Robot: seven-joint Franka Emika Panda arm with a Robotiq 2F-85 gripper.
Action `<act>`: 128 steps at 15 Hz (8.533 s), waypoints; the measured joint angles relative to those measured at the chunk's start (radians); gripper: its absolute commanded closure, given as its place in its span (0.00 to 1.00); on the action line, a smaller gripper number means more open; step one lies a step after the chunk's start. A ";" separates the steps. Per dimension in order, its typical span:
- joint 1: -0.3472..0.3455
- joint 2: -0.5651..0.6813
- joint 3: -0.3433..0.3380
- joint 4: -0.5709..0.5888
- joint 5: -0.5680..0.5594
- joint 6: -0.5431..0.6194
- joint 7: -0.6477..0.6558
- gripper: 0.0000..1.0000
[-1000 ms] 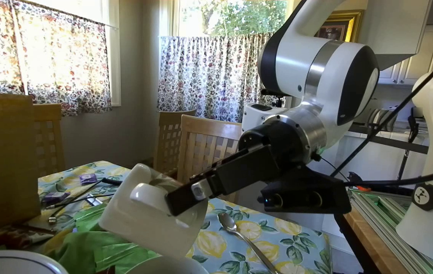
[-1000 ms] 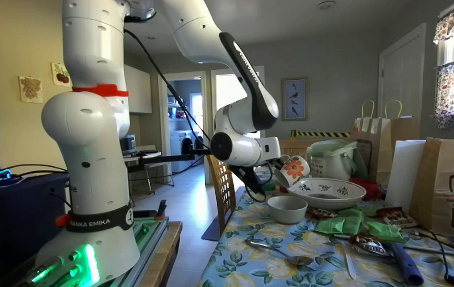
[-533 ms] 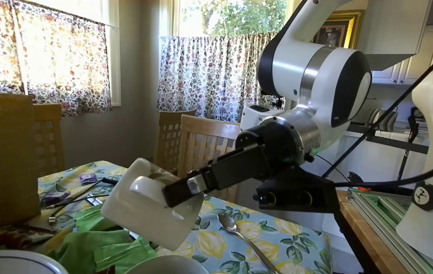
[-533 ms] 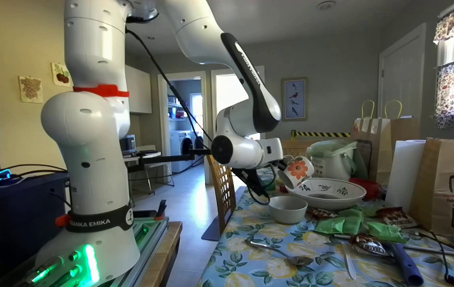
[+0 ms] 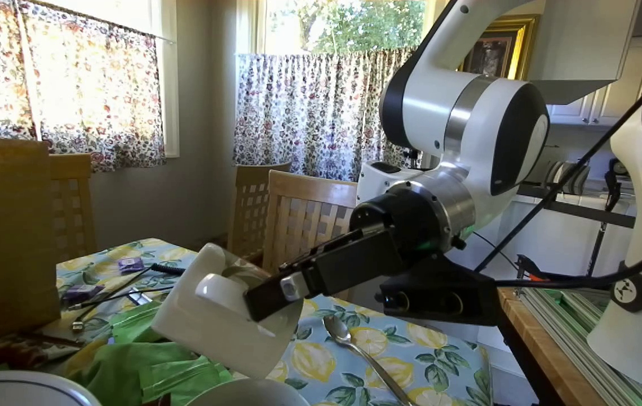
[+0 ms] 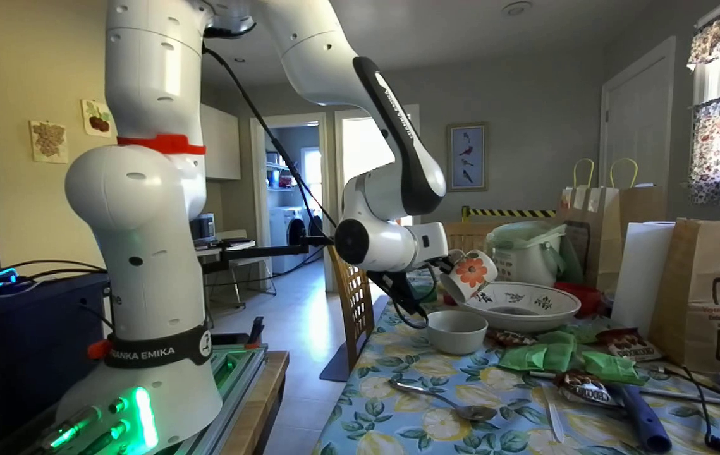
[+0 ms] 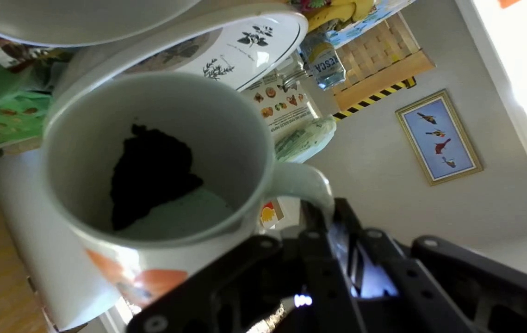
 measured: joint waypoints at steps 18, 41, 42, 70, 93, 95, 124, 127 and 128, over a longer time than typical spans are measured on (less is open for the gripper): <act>0.007 0.052 -0.002 -0.014 0.000 -0.098 -0.075 0.97; 0.032 0.057 -0.001 -0.002 0.002 -0.111 -0.196 0.97; 0.030 0.057 -0.002 -0.002 0.001 -0.112 -0.196 0.97; 0.009 -0.219 0.023 0.092 -0.115 0.605 0.346 0.97; -0.038 0.005 -0.025 0.336 -0.313 0.791 1.435 0.89; -0.037 0.005 -0.025 0.337 -0.312 0.791 1.441 0.97; -0.049 0.015 -0.002 0.248 -0.934 0.730 2.356 0.97; -0.052 0.015 -0.019 0.248 -1.047 0.704 2.460 0.97; -0.053 0.015 -0.026 0.248 -1.079 0.695 2.489 0.97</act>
